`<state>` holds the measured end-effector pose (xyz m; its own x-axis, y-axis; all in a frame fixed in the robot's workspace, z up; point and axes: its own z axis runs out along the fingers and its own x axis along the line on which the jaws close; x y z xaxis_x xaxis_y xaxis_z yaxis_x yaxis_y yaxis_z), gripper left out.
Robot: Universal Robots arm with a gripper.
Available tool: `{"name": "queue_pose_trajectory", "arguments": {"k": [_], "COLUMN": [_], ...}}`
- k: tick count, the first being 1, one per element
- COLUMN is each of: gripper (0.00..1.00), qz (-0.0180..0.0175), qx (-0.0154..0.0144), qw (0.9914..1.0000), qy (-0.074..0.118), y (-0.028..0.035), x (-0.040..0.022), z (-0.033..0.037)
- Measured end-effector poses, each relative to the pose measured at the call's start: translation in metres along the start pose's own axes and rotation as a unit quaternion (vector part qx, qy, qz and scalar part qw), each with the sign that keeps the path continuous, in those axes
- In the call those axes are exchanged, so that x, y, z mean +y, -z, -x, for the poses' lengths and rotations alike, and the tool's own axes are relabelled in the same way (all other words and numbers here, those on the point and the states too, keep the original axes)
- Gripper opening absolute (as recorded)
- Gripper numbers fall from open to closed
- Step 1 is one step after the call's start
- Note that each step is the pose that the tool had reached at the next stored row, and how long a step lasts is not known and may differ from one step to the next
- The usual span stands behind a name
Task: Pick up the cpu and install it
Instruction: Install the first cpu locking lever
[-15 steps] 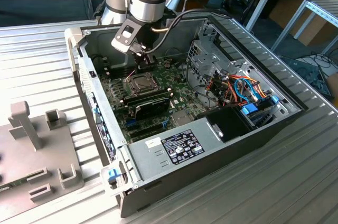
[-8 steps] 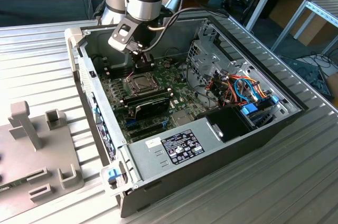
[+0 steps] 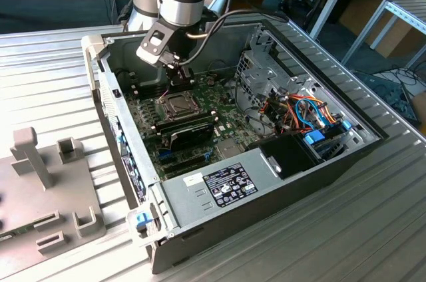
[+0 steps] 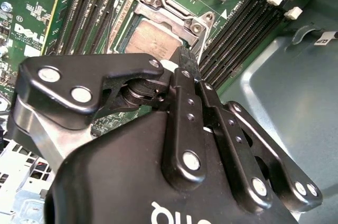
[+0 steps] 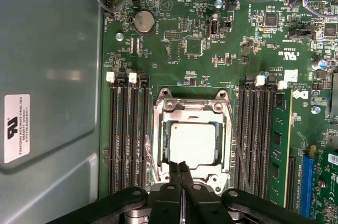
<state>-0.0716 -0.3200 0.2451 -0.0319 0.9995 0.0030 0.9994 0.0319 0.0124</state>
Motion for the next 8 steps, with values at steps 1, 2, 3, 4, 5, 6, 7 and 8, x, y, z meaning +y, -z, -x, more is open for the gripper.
{"name": "queue_pose_trajectory", "arguments": {"k": [1, 2, 3, 4, 5, 6, 7, 8], "gripper": [0.11, 0.11, 0.11, 0.11, 0.11, 0.11, 0.11, 0.11], "qz": [0.0000, 0.0000, 0.0000, 0.0000, -0.0001, -0.0001, -0.0001, -0.0001], "qx": [0.0000, 0.0001, 0.0002, 0.0003, 0.0004, 0.0005, 0.0007, 0.0008], "qw": [0.99998, 0.99995, 0.99986, 0.99973, 0.99947, 0.99917, 0.99858, 0.99816], "qy": [0.006, 0.010, 0.016, 0.023, 0.033, 0.041, 0.053, 0.061], "y": [0.0000, 0.0000, -0.0001, -0.0001, -0.0001, 0.0000, -0.0001, -0.0001], "x": [0.0000, 0.0000, 0.0000, 0.0000, 0.0000, 0.0000, 0.0000, 0.0000], "z": [0.0000, 0.0000, 0.0000, 0.0000, 0.0000, 0.0000, 0.0000, 0.0000]}}
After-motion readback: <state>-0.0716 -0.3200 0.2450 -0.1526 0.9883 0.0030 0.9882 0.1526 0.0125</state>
